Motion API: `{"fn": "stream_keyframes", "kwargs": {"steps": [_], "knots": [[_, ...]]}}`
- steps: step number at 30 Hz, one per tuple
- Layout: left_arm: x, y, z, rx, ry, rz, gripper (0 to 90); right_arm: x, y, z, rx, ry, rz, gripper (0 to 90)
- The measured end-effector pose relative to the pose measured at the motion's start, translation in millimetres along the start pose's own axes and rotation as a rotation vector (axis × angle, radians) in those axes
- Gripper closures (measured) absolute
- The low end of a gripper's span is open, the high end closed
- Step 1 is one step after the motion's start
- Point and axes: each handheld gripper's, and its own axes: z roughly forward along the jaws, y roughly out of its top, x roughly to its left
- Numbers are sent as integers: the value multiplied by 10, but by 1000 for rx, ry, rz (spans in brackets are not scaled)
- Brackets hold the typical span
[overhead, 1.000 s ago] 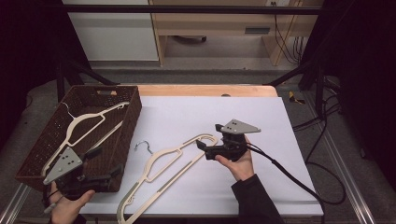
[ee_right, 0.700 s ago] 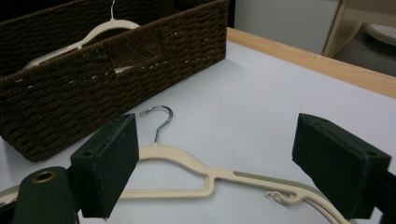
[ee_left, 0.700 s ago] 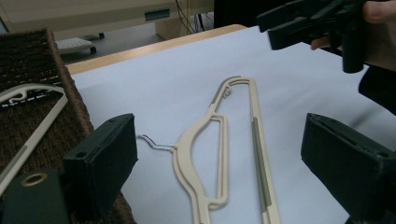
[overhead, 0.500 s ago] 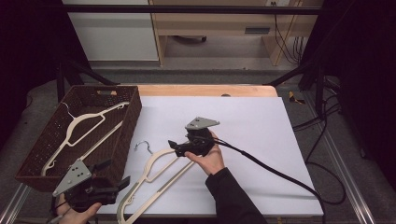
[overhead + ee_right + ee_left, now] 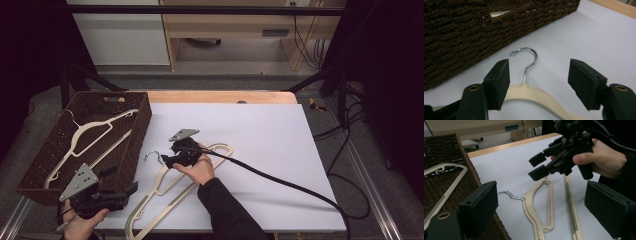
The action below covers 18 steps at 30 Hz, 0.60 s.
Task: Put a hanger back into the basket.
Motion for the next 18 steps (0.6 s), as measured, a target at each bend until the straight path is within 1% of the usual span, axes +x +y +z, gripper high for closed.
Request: {"fn": "stream_keyframes", "kwargs": {"steps": [1, 2, 3, 5, 7, 8, 9, 10, 12, 14, 16, 18], "knots": [[4, 6, 5, -2, 1, -3, 112, 12, 2, 41, 6, 9, -11, 361], [11, 14, 7, -2, 3, -4, 111, 35, 6, 83, 16, 11, -8, 367], [20, 22, 11, -3, 3, -4, 111, 50, 8, 133, 18, 7, -15, 375], [41, 37, 14, -4, 6, -4, 108, 91, 12, 222, 45, 6, -5, 399], [67, 50, 20, -10, 14, -3, 107, 115, 9, 314, 62, 16, -15, 433], [77, 56, 19, -11, 16, -9, 107, 119, 7, 357, 74, 19, -33, 451], [92, 63, 17, -11, 18, -6, 107, 133, 7, 396, 80, 13, -39, 472], [98, 64, 13, -14, 18, -14, 106, 146, 7, 430, 94, 13, -30, 493], [112, 62, 5, -14, 17, -17, 106, 150, 5, 489, 110, 19, -17, 540], [127, 60, -8, -19, 20, -21, 106, 159, -1, 544, 125, 15, -16, 575], [144, 60, -22, -26, 18, -29, 106, 165, -16, 595, 138, 25, -4, 620], [160, 59, -31, -29, 18, -36, 106, 165, -38, 635, 160, 23, 6, 663]]}}
